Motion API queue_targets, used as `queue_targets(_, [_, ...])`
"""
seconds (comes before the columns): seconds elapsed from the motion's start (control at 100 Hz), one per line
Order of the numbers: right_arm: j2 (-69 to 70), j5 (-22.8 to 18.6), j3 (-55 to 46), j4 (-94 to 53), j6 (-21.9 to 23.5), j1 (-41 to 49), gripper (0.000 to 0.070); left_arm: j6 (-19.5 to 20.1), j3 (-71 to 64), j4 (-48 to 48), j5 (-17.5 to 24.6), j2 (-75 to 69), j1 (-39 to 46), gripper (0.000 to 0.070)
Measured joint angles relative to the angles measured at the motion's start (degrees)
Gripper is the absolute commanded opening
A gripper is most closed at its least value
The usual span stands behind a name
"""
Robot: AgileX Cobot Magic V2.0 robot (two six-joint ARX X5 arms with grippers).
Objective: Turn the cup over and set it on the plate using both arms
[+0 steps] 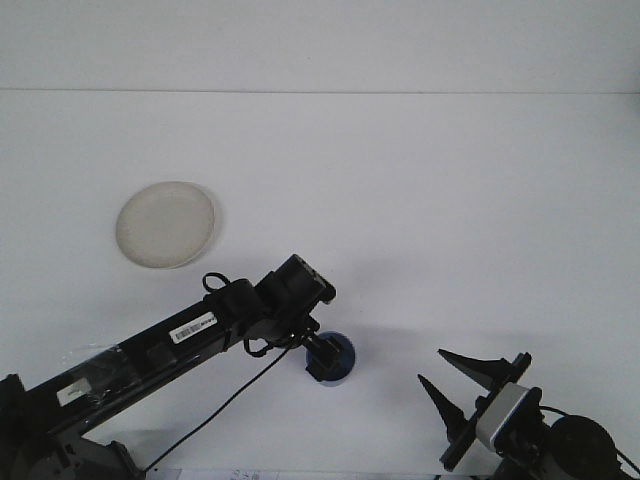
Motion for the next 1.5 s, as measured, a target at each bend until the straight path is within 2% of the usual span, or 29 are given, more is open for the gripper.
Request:
queue_targets(0.06, [0.0,0.0,0.0,0.0,0.0,0.0,0.0318,0.0,0.0,0.8,-0.2,1.4,0.0,0.0524])
queue_targets(0.1, [0.0,0.0,0.0,0.0,0.0,0.0,0.0318,0.0,0.0,1.3,-0.2,2.0,0.0,0.0479])
queue_targets(0.21, [0.0,0.0,0.0,0.0,0.0,0.0,0.0318,0.0,0.0,1.9,-0.2,2.8,0.0,0.0297])
queue_targets(0.3, [0.0,0.0,0.0,0.0,0.0,0.0,0.0318,0.0,0.0,1.8,-0.2,2.9,0.0,0.0119])
queue_targets(0.4, [0.0,0.0,0.0,0.0,0.0,0.0,0.0318,0.1,0.0,1.7,-0.2,2.9,-0.2,0.0005])
queue_targets(0.76, [0.0,0.0,0.0,0.0,0.0,0.0,0.0317,1.0,0.4,-1.1,-0.5,2.9,-0.5,0.0010])
queue_targets(1.01, [0.0,0.0,0.0,0.0,0.0,0.0,0.0317,5.6,11.6,-13.0,-7.9,3.1,1.9,0.0008])
queue_targets(1.25, [0.0,0.0,0.0,0.0,0.0,0.0,0.0318,10.8,25.8,-23.6,-15.8,2.9,14.1,0.0007])
queue_targets(1.5, [0.0,0.0,0.0,0.0,0.0,0.0,0.0318,13.5,30.0,-22.0,-16.5,2.6,34.3,0.0007])
